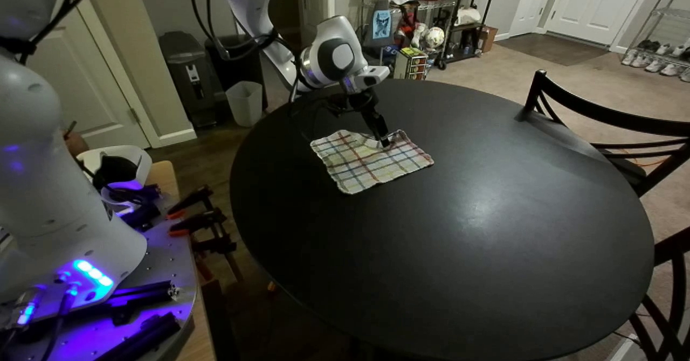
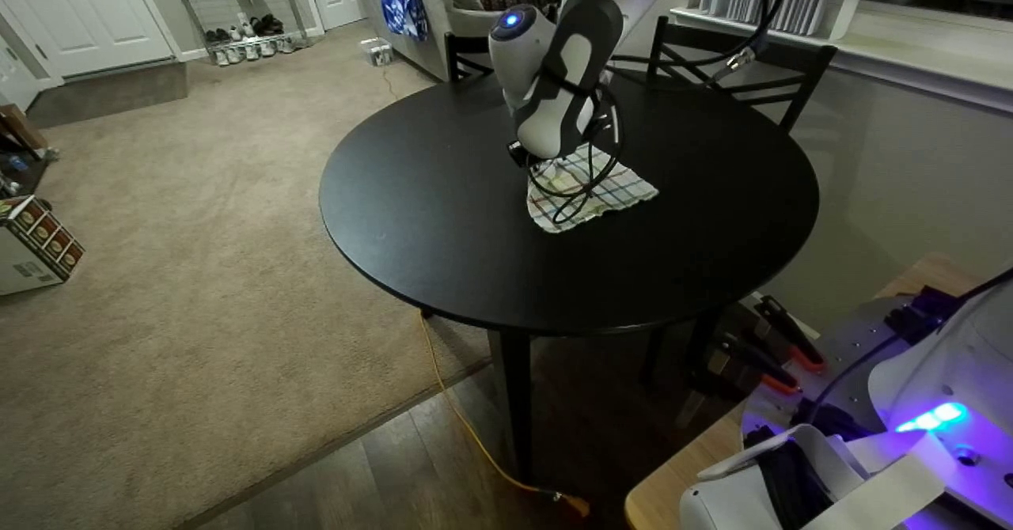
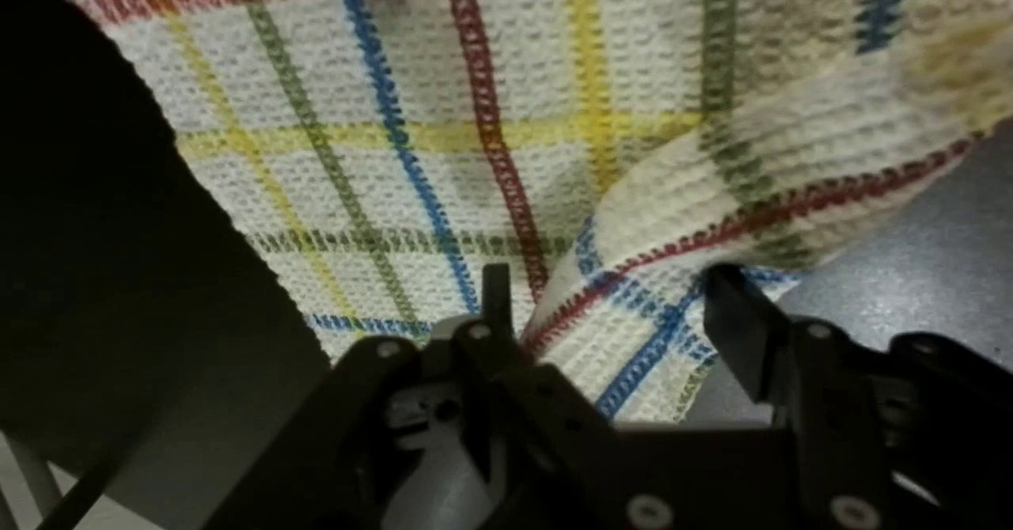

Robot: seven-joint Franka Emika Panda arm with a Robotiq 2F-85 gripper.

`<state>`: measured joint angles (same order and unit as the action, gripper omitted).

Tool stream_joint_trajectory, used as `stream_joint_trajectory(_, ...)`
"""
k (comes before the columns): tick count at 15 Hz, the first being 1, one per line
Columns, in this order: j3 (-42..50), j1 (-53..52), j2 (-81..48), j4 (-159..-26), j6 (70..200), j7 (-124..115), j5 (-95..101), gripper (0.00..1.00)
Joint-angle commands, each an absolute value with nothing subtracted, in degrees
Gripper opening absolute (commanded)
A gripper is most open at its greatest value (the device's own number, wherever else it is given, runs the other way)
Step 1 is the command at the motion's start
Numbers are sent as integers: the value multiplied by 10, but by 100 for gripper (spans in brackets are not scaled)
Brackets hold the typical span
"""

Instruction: Unfold the tea towel forwards on the table

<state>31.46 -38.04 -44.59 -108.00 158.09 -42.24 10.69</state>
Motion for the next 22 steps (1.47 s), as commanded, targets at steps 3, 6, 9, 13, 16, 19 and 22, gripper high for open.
stream_joint_trajectory(3, 136, -195, -362, -1091, 1584, -326, 42, 100)
stream_joint_trajectory(6, 46, -105, -350, -1087, 1577, -265, -33, 100)
stream_joint_trajectory(9, 5, -56, -351, -1081, 1573, -231, -86, 100)
stream_joint_trajectory(13, -3, -29, -360, -1074, 1579, -228, -123, 100)
stream_joint_trajectory(16, -5, -14, -363, -1069, 1579, -228, -143, 100)
stream_joint_trajectory(19, 0, -11, -369, -1065, 1584, -233, -149, 100)
stream_joint_trajectory(22, 18, -18, -381, -1055, 1597, -248, -144, 100)
